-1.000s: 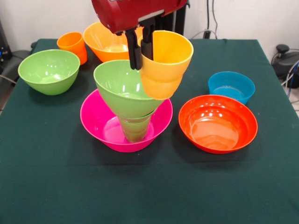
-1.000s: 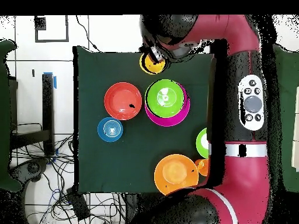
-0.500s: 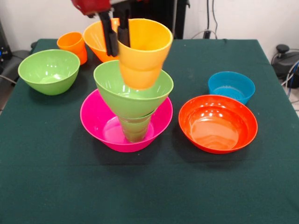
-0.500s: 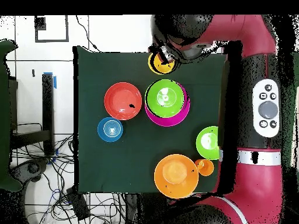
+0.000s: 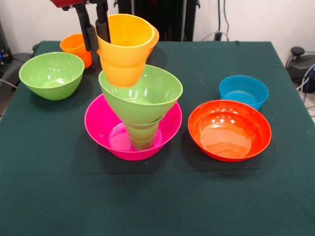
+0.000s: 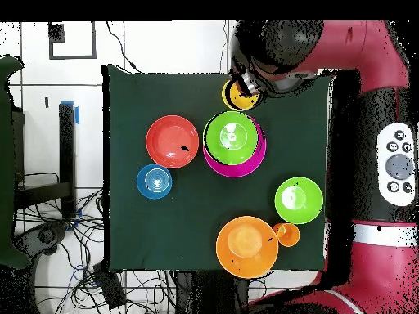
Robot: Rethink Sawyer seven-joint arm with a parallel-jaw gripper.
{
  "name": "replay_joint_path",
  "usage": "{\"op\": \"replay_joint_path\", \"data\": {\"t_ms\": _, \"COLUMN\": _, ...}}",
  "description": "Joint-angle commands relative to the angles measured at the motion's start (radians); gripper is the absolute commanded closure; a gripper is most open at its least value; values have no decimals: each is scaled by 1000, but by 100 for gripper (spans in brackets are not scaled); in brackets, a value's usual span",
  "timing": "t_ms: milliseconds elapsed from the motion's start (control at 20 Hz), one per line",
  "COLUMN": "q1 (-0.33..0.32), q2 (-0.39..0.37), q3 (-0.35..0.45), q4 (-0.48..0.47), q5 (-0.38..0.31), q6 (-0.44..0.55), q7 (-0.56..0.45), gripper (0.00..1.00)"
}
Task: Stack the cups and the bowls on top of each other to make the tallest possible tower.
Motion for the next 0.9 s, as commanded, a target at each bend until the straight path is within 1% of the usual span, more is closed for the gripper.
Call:
{"op": "replay_joint_path", "data": {"t_ms": 50, "q1": 2, "q2": 2, "q3": -2, "q4": 149, "q5": -47, "q6": -85, "q7": -300, "gripper": 100}}
{"op": "replay_joint_path", "data": {"t_ms": 500, "q1": -10, "q2": -28, "q3": -2, "q4": 212, "q5": -43, "q6": -127, "q7": -273, "gripper": 100}}
{"op": "replay_joint_path", "data": {"t_ms": 900, "q1": -18, "q2": -25, "q3": -1, "q4": 218, "q5": -44, "q6": -124, "q7": -279, "gripper": 100}}
